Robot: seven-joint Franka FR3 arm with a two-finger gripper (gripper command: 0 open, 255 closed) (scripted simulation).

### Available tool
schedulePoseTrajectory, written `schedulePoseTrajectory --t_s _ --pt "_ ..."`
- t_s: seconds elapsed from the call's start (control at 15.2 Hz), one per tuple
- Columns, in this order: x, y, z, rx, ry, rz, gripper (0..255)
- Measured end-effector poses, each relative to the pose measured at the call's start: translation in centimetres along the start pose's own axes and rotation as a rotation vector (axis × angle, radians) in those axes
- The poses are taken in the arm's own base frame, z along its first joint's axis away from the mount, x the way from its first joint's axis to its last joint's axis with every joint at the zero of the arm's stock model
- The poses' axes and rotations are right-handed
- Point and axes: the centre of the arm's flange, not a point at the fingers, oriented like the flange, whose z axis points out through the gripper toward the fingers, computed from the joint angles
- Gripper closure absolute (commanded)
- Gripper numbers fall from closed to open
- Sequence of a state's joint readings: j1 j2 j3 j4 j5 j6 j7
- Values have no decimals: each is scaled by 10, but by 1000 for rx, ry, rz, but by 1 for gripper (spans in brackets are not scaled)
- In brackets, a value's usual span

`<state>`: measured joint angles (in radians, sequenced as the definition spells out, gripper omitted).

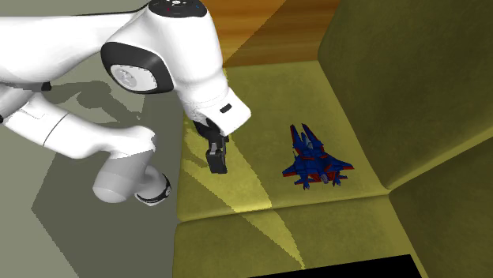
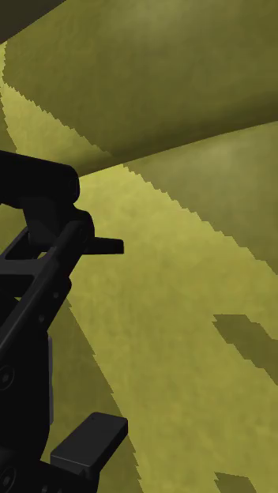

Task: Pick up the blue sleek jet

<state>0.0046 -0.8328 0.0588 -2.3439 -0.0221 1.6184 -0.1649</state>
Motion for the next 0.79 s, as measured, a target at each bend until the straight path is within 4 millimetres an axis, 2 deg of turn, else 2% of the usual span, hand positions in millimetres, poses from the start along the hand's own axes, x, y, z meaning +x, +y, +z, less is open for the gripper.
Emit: schedulePoseTrajectory --t_s 0.07,0.26,0.79 --pt "0 0 0 0 0 0 0" --pt "20 9 -1 -18 18 -37 0" --pt "108 33 -13 -89 89 -178 0"
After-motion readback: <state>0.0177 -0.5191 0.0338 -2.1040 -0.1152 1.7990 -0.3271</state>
